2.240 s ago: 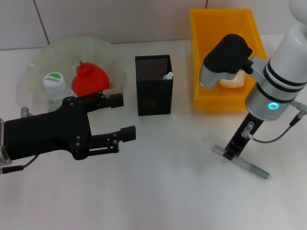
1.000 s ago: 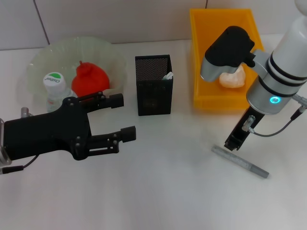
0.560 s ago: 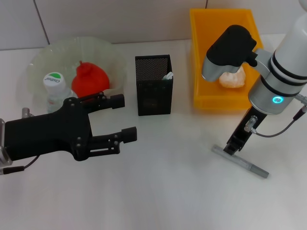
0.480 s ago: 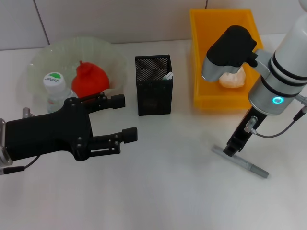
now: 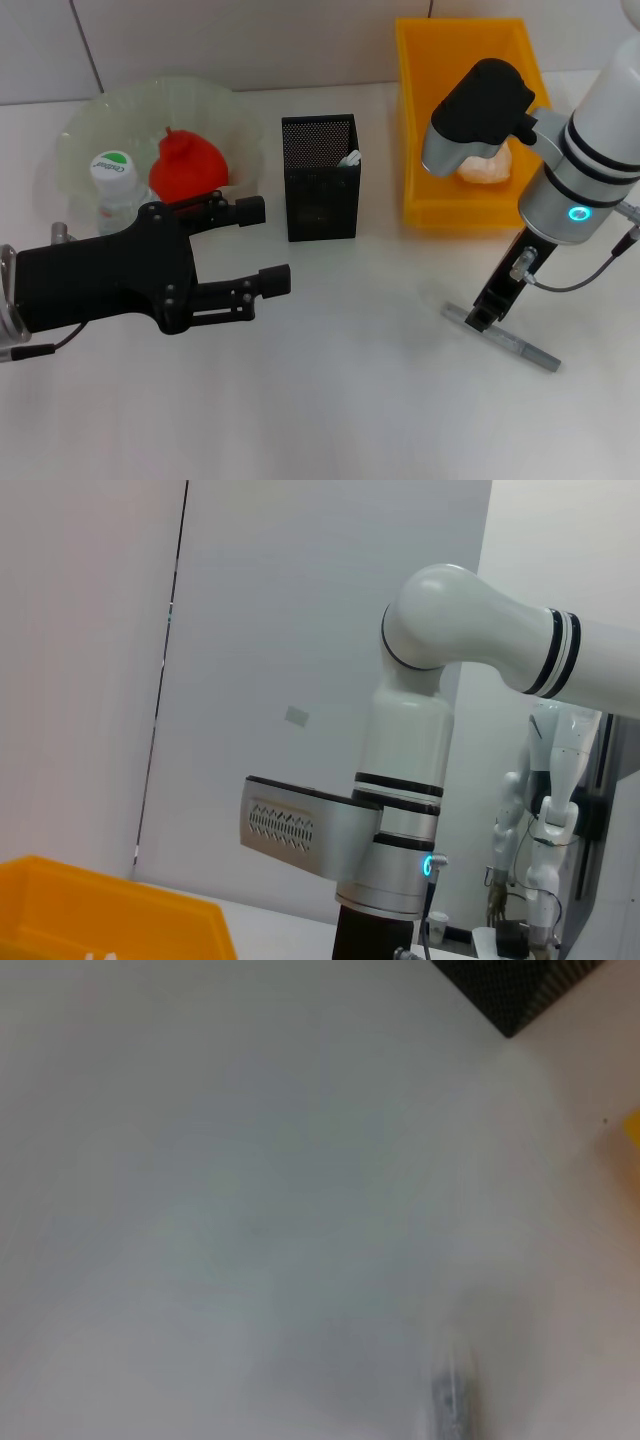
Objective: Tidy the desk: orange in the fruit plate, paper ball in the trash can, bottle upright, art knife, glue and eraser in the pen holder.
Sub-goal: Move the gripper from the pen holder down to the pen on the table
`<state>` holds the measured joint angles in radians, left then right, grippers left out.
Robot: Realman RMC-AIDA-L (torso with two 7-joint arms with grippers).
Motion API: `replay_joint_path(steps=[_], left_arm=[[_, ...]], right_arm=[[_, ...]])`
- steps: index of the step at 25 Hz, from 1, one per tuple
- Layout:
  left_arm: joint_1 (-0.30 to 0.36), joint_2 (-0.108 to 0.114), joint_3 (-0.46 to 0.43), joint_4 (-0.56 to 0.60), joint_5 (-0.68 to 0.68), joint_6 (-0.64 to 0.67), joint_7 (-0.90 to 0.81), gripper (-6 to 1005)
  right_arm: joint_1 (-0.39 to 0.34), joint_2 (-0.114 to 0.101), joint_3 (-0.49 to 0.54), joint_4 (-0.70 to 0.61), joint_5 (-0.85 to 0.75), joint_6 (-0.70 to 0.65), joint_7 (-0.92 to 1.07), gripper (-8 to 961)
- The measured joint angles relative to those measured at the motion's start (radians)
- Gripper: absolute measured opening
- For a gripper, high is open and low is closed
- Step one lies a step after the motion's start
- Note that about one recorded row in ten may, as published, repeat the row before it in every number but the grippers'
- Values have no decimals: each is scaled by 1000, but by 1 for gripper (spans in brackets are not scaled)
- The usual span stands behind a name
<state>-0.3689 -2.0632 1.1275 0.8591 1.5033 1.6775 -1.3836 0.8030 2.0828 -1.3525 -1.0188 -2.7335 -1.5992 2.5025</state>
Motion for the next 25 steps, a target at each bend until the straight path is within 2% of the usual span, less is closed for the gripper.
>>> replay_joint_path(steps=[12,25], left_arm=[[-7,0,0,0,0,-4,2,802],[-11,0,0,-1,0,-4,1,802]], right_arm=[[1,0,-47,10,1,24,2,253],[4,2,-50,30,4,37,0,242]])
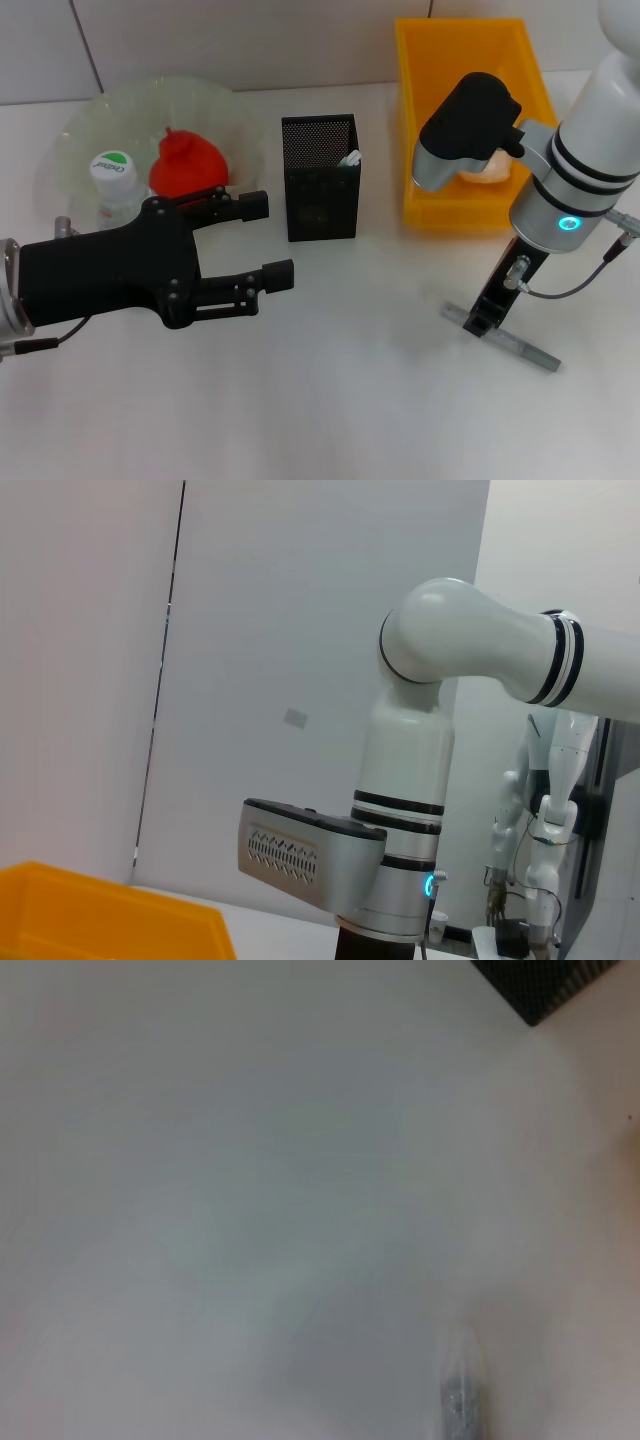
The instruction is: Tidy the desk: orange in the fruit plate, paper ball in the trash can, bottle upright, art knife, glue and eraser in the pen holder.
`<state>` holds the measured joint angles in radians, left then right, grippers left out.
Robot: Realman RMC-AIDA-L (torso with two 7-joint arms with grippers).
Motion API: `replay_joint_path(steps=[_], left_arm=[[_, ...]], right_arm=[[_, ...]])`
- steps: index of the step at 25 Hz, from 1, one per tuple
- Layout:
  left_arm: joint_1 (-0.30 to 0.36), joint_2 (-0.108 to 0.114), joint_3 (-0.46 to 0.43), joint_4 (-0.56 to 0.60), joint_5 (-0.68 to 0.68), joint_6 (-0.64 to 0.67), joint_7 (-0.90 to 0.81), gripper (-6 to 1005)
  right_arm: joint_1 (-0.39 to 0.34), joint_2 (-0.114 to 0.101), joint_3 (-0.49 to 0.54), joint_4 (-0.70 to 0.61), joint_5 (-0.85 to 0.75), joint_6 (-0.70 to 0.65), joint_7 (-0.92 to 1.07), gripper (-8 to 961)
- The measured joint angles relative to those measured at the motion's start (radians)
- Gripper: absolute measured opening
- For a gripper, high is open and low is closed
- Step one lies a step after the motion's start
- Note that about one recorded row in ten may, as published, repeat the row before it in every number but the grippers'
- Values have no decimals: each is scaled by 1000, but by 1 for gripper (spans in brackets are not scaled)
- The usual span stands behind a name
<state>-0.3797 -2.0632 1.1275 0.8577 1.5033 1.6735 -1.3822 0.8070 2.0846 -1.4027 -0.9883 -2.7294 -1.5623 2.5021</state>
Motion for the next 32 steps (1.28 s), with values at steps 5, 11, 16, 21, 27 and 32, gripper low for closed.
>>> replay_joint_path(steps=[5,11,16,21,27,32], left_arm=[[-1,0,0,-2,1,0,0,802],[-1,0,0,-4,2,0,2,802],[-1,0,0,-8,2,0,3,802],[0,0,0,-8,2,0,3,802],[1,0,0,-8,2,1,3,802],[1,0,0,-8,2,3,3,802]], right_arm=[[1,0,-2,1,1,2,0,233],[1,2,-20,2,1,4,2,222],[-1,3,-27,2,5,6,4,212],[-1,3,-34,2,12,7,5,203],[-3,3,-41,9,13,7,7,192],[-3,3,-41,17,13,8,8,180]])
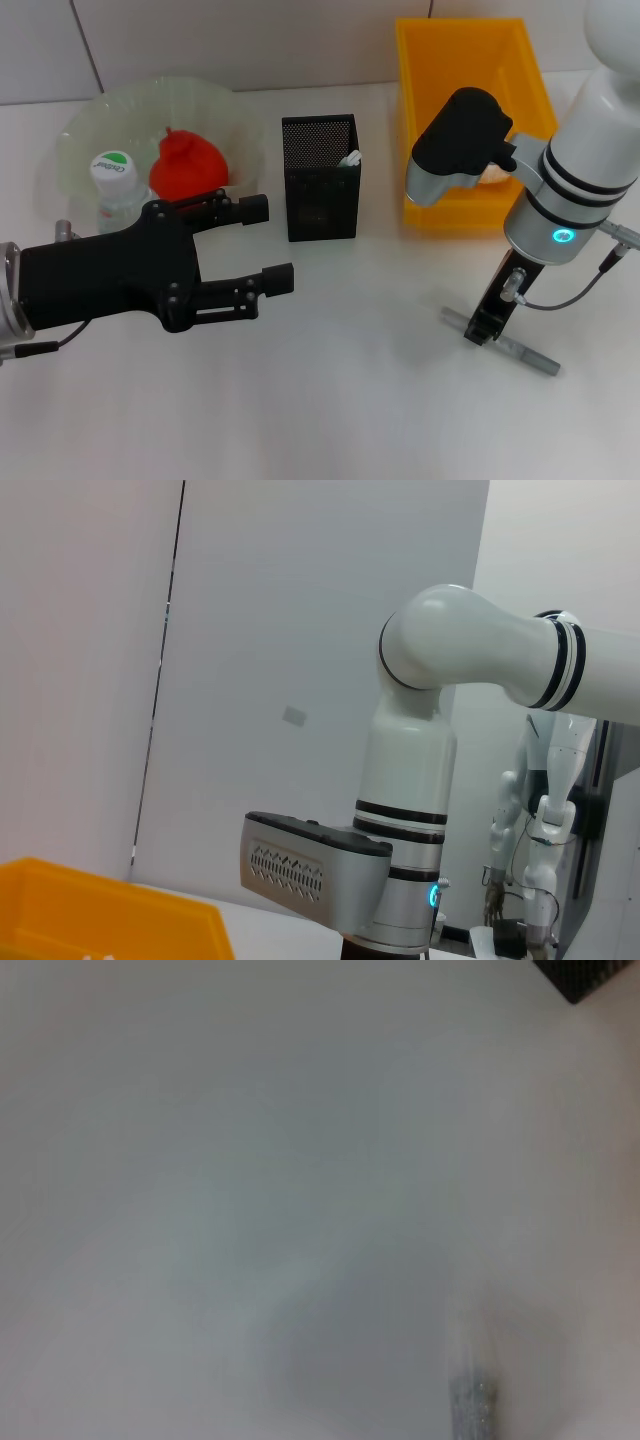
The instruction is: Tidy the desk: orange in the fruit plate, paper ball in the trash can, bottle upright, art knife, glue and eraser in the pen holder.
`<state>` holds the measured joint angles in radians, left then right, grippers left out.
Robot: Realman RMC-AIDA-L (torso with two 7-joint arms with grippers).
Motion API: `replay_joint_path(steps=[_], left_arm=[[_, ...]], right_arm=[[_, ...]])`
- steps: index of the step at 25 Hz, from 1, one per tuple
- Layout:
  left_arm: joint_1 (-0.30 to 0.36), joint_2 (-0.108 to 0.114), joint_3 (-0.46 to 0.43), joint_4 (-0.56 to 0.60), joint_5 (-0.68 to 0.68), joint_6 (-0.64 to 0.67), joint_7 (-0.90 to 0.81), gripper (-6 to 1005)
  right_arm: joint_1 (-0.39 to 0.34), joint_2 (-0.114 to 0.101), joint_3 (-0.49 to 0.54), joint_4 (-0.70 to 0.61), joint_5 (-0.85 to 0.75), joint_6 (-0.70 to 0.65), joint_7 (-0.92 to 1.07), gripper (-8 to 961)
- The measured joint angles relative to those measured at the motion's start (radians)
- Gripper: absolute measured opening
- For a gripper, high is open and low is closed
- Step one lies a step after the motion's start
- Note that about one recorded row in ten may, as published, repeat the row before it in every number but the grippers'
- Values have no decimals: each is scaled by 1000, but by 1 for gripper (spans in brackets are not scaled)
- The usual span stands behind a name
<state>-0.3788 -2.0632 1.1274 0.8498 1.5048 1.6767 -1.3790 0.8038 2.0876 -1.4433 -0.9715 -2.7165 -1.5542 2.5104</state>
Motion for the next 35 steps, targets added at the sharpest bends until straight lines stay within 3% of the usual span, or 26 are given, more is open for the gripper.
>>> replay_joint_path(steps=[11,23,35], left_arm=[[3,0,0,0,0,2,0,802],[3,0,0,0,0,-1,0,802],[-1,0,0,3,0,0,-4,802]], right_arm=[[-11,0,-8,-26,12,-2,1,141],[-58,-5,2,-202,9,-41,24,140],[-158,-8,135,-532,4,-76,20,136]])
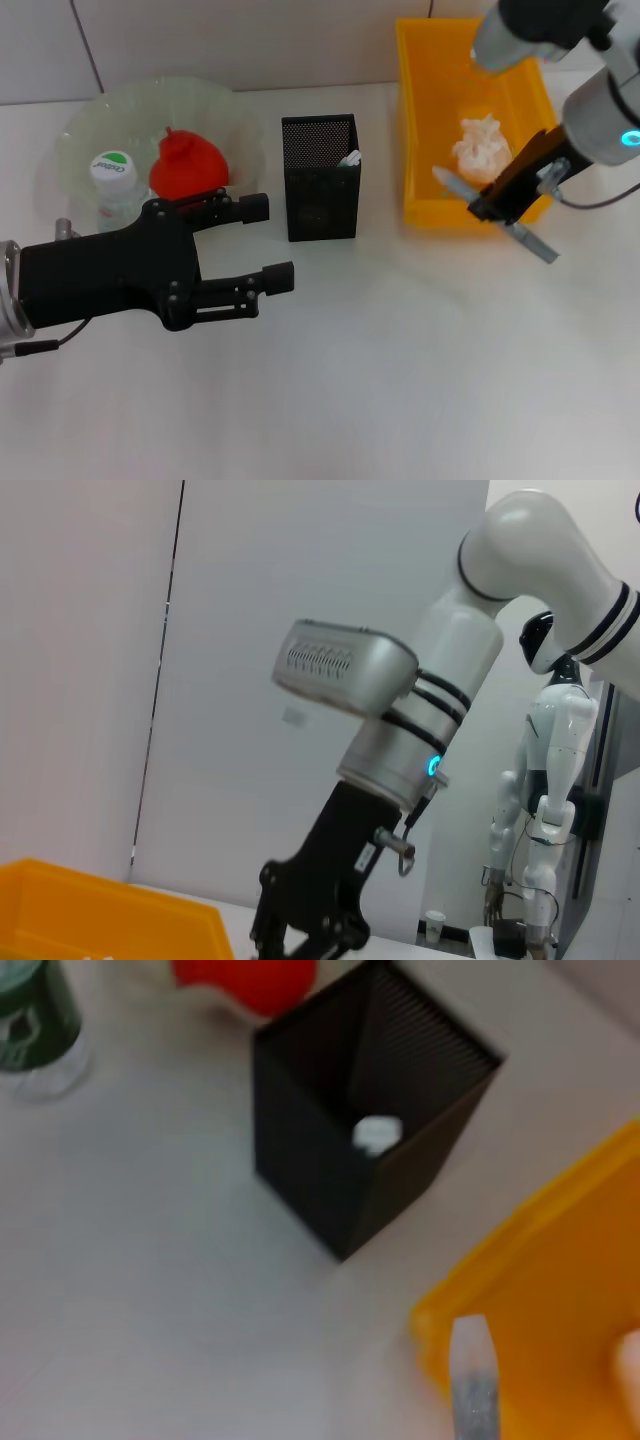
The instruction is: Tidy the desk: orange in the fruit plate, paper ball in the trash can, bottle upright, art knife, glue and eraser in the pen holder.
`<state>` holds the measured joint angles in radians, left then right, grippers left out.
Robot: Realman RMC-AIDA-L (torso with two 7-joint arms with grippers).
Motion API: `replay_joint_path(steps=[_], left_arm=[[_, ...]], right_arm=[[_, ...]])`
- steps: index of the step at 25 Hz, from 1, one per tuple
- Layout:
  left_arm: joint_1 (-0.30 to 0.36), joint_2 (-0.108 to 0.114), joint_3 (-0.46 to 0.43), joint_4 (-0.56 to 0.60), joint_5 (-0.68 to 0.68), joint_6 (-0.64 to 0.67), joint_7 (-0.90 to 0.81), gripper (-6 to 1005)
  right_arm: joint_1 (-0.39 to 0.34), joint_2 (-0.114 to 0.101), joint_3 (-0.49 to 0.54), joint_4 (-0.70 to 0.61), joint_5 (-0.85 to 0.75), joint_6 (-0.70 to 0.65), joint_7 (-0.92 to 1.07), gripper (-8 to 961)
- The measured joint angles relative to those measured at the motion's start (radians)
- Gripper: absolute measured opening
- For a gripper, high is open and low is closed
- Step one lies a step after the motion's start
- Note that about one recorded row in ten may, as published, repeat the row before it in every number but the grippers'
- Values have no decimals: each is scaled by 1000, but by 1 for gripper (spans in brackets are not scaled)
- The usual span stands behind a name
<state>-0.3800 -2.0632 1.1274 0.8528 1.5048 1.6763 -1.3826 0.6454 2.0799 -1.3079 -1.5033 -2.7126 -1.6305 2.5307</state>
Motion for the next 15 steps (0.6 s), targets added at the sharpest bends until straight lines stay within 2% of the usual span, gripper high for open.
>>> replay_joint_path(steps=[5,9,15], left_arm=[[-2,0,0,3,0,-1,-2,802],[-2,0,0,3,0,-1,-2,802],[-2,0,0,-2,0,-3,-2,802]], right_arm=[[-42,1,34,-98,6,29,-19,136],[-57,3,36,-114,13,70,-31,135],[-87,2,84,-138,169,194,-97,135]])
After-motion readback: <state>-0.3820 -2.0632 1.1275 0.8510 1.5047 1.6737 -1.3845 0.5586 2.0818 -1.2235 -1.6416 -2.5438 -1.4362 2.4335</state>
